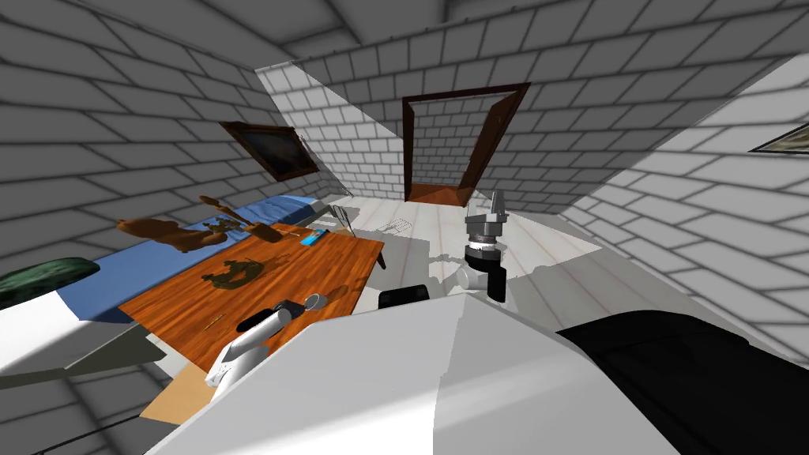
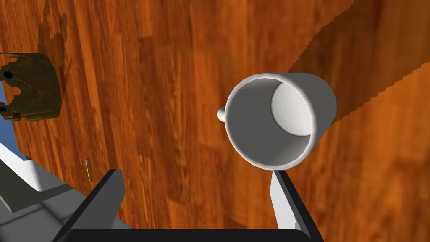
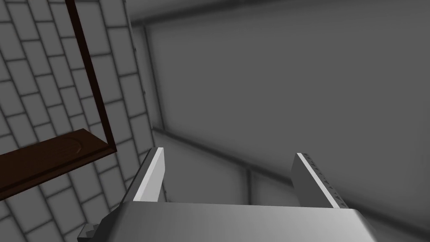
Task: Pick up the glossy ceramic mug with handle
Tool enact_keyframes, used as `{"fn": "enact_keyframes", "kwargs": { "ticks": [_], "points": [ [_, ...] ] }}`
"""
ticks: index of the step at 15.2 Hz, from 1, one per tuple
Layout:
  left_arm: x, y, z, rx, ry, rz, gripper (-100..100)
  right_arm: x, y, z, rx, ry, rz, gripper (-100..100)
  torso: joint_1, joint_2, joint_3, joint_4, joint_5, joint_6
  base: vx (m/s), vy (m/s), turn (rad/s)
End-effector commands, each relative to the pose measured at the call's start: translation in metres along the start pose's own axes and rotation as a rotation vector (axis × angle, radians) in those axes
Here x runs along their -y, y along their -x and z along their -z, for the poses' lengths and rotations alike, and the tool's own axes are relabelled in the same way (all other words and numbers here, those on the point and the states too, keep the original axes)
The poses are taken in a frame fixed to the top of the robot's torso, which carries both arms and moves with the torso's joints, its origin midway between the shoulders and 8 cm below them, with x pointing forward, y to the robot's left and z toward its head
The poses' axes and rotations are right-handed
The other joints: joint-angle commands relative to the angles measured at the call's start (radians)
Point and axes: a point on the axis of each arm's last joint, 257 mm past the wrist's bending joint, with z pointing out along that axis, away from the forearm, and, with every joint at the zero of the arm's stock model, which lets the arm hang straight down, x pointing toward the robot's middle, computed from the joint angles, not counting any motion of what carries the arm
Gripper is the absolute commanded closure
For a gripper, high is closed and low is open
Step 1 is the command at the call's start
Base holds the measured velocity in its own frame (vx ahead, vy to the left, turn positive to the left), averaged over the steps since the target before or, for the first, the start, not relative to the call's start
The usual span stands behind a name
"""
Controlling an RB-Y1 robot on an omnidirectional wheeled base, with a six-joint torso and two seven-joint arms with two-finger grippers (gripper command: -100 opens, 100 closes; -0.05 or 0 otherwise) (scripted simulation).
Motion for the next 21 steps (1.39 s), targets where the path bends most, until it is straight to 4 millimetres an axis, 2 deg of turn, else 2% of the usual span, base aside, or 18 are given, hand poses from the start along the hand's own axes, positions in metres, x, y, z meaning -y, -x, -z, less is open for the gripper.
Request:
{"fn": "enact_keyframes", "kwargs": {
  "ticks": [1,4,8,10,11,12,13,15,16,18,20,21],
  "points": [
    [-0.009,0.008,-0.004,0.021,0.035,0.02,-100,0.0,0.0,0.0,0.0,0.0,0.0,0,0.0,0.0,0.0,0.0,0.0,0.0,0.009,0.012,-0.062],
    [-0.033,0.032,-0.007,0.074,0.125,0.115,-100,0.0,0.0,0.0,0.0,0.0,0.0,0,0.0,0.0,0.0,0.0,0.0,0.0,0.012,0.016,-0.191],
    [-0.058,0.049,-0.006,0.119,0.209,0.165,-100,0.0,0.0,0.0,0.0,0.0,0.0,0,0.0,0.0,0.0,0.0,0.0,0.0,0.013,0.021,-0.131],
    [-0.058,0.049,-0.006,0.119,0.209,0.165,-100,0.0,0.0,0.0,0.0,0.0,0.0,0,0.0,0.0,0.0,0.0,0.0,-0.001,0.006,0.013,-0.029],
    [-0.073,0.057,-0.004,0.143,0.258,0.209,-100,0.0,0.0,0.0,0.0,0.0,0.0,0,0.0,0.0,0.0,0.0,0.0,-0.001,0.005,0.01,-0.097],
    [-0.074,0.058,-0.004,0.146,0.262,0.21,-100,0.0,0.0,0.0,0.0,0.0,0.0,0,0.0,0.0,0.0,0.0,0.0,0.0,0.008,0.017,-0.152],
    [-0.088,0.065,-0.002,0.167,0.309,0.252,-100,0.0,0.0,0.0,0.0,0.0,0.0,0,0.0,0.0,0.0,0.0,0.0,0.0,0.013,0.028,-0.231],
    [-0.089,0.066,-0.002,0.17,0.311,0.253,-100,0.0,0.0,0.0,0.0,0.0,0.0,0,0.001,0.0,0.0,0.0,0.0,0.0,0.012,0.034,-0.107],
    [-0.103,0.072,0.001,0.19,0.357,0.292,-100,0.0,0.0,0.0,0.0,0.0,0.0,0,0.001,0.0,0.0,0.0,0.0,-0.001,0.014,0.029,-0.115],
    [-0.103,0.072,0.001,0.19,0.358,0.292,-100,0.0,0.0,0.0,0.0,0.0,0.0,0,0.001,0.0,0.0,0.0,0.0,0.0,0.01,0.027,-0.077],
    [-0.127,0.081,0.008,0.224,0.436,0.362,-100,0.0,0.0,0.0,0.0,0.0,0.0,0,0.001,0.0,0.0,0.0,0.0,0.0,0.007,0.04,-0.159],
    [-0.127,0.081,0.008,0.224,0.437,0.362,-100,0.0,0.0,0.0,0.0,0.0,0.0,0,0.002,0.0,0.0,0.0,0.0,0.0,0.006,0.057,-0.174]
  ]
}}
